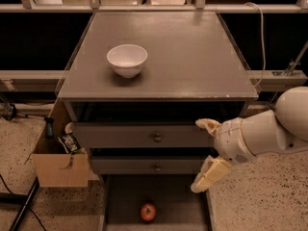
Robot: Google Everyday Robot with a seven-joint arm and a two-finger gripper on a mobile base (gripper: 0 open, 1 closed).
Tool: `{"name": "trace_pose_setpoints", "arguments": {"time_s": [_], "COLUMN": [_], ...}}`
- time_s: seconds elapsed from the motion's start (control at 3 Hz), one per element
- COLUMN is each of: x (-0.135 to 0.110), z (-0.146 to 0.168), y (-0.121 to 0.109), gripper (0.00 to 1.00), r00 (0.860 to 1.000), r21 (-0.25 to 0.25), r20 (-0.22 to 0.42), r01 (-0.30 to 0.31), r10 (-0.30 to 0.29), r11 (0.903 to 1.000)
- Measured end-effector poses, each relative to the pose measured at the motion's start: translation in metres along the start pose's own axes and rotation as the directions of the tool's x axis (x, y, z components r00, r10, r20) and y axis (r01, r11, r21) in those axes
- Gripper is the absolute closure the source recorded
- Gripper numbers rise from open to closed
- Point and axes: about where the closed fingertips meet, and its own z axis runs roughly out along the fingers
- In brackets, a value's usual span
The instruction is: Pick apple from bottom drawer and place on counter
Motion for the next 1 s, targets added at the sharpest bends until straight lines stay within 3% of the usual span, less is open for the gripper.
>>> {"name": "trace_pose_setpoints", "arguments": {"time_s": [0.67,1.0], "x": [-0.01,0.004], "z": [0.012,0.054], "y": [0.006,0.023], "gripper": [0.0,0.0], "r00": [0.999,0.999], "r21": [-0.031,-0.069], "r20": [-0.003,0.048], "r01": [0.037,0.006], "r10": [-0.037,-0.002], "r11": [0.9988,0.9976]}}
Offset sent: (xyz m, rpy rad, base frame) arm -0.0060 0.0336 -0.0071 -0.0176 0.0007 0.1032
